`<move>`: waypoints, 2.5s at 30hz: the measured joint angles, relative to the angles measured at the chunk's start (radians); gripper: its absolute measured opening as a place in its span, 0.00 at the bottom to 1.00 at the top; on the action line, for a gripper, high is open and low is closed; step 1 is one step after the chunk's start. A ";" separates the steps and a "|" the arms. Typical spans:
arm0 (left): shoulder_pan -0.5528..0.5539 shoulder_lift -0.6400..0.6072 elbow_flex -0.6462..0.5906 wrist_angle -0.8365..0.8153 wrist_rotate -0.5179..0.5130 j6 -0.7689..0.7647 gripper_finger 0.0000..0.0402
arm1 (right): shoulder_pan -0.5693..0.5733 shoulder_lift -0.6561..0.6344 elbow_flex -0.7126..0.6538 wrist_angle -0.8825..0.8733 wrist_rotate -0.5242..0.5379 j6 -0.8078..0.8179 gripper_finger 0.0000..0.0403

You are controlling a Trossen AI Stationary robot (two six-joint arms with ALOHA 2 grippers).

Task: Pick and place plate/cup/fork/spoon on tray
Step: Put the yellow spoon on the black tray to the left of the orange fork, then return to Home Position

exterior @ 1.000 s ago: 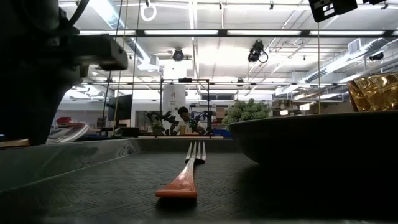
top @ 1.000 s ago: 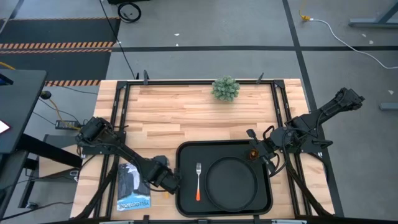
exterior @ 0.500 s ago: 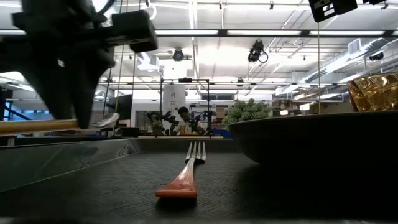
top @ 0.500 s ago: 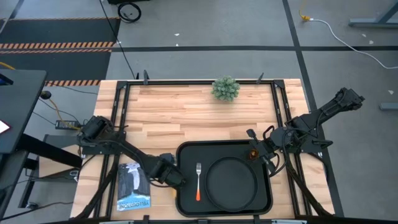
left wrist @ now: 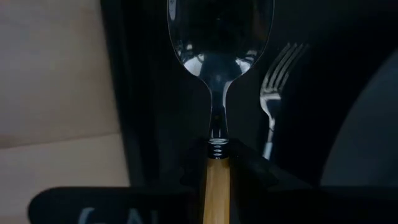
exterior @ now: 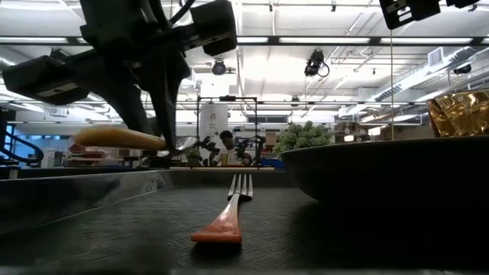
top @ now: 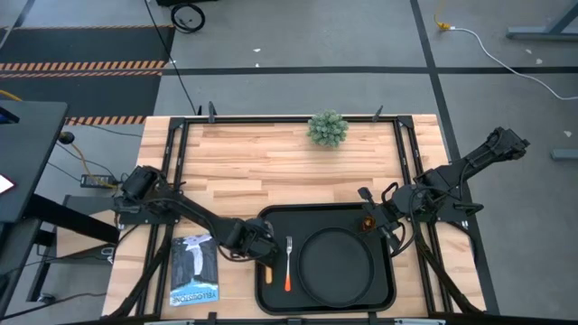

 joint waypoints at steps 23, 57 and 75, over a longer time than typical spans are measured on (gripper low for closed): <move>0.004 0.145 0.099 0.023 0.046 0.060 0.15 | 0.000 0.017 0.000 0.015 -0.019 0.008 0.36; 0.039 0.045 0.098 0.030 0.069 0.345 0.35 | 0.000 -0.057 0.000 -0.027 0.037 -0.020 0.36; 0.237 -0.002 0.098 0.564 -0.188 1.934 0.35 | -0.107 -0.418 -0.286 0.360 0.275 -0.078 0.36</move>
